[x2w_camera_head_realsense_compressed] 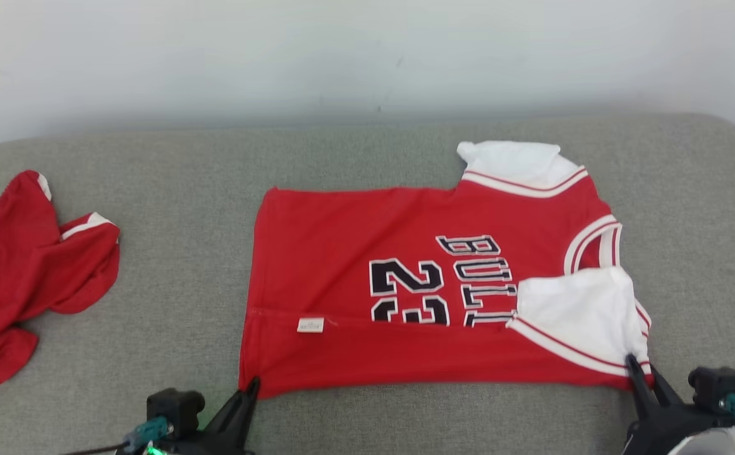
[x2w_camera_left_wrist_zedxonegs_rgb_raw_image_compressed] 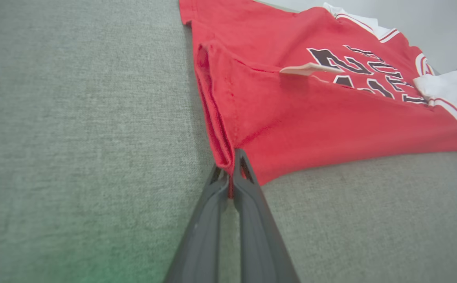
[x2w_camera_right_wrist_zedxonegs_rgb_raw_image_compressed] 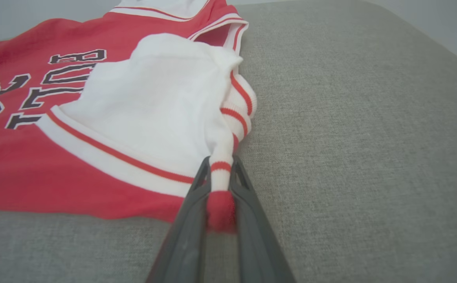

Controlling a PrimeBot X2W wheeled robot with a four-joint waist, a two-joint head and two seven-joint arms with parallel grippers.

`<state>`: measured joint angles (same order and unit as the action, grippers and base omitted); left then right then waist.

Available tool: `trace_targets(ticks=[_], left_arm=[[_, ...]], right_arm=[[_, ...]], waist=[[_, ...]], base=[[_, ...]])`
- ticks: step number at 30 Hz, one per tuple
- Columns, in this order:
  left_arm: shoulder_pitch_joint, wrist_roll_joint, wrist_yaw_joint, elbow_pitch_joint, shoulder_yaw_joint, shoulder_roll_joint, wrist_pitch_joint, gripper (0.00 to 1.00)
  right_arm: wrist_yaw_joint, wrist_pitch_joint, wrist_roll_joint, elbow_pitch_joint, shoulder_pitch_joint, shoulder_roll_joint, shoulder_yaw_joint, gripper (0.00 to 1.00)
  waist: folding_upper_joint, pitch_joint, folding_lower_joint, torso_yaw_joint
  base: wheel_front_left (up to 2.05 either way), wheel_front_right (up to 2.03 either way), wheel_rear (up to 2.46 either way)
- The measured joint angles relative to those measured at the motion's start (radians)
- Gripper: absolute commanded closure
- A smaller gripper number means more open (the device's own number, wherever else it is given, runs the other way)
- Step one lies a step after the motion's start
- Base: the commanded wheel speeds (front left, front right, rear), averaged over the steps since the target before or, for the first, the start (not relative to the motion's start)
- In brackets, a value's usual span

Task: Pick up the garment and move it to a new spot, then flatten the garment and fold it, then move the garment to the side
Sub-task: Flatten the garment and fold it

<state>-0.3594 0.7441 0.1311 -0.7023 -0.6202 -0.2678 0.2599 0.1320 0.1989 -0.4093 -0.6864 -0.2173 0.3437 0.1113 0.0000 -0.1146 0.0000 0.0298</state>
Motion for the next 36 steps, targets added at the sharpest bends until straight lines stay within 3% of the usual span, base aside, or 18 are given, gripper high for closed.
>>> trace_targets(ticks=[7, 17, 26, 27, 28, 29, 30, 36], left_arm=[[0.128, 0.009, -0.001, 0.095, 0.040, -0.032, 0.002, 1.00], [0.277, 0.008, -0.060, 0.253, 0.077, -0.069, 0.002, 1.00], [0.339, 0.016, -0.096, 0.336, 0.075, -0.088, -0.022, 1.00], [0.338, 0.016, -0.097, 0.340, 0.077, -0.088, -0.022, 0.82], [0.338, 0.016, -0.100, 0.342, 0.079, -0.086, -0.020, 0.10], [0.337, 0.015, -0.104, 0.342, 0.081, -0.086, -0.019, 0.00], [0.337, 0.012, -0.107, 0.342, 0.082, -0.086, -0.015, 0.00], [0.333, -0.006, -0.122, 0.361, 0.126, -0.086, -0.004, 0.00]], right_arm=[[0.000, -0.018, -0.021, 0.135, 0.154, -0.021, -0.058, 1.00], [0.000, -0.142, 0.007, 0.398, 0.375, -0.082, -0.149, 1.00], [0.000, -0.224, 0.044, 0.518, 0.465, -0.135, -0.221, 1.00], [0.000, -0.229, 0.048, 0.523, 0.466, -0.139, -0.223, 1.00], [0.000, -0.235, 0.051, 0.529, 0.466, -0.142, -0.225, 0.78], [0.000, -0.238, 0.055, 0.534, 0.465, -0.146, -0.231, 0.36], [0.000, -0.240, 0.060, 0.540, 0.463, -0.151, -0.237, 0.00], [0.000, -0.212, 0.088, 0.596, 0.430, -0.160, -0.242, 0.00]], waist=[[0.0000, 0.058, -0.0001, -0.010], [0.0000, 0.052, -0.0001, -0.016], [0.0000, 0.040, 0.0000, -0.022], [0.0000, 0.041, 0.0000, -0.022], [0.0000, 0.043, 0.0000, -0.022], [-0.0001, 0.045, 0.0000, -0.022], [0.0000, 0.047, -0.0001, -0.022], [0.0000, 0.062, 0.0000, -0.018]], base=[[0.00, 0.00, 0.00], [0.00, 0.00, 0.00], [0.00, 0.00, 0.00], [0.00, 0.00, 0.00], [0.00, 0.00, 0.00], [0.00, 0.00, 0.00], [0.00, 0.00, 0.00], [0.00, 0.00, 0.00]])
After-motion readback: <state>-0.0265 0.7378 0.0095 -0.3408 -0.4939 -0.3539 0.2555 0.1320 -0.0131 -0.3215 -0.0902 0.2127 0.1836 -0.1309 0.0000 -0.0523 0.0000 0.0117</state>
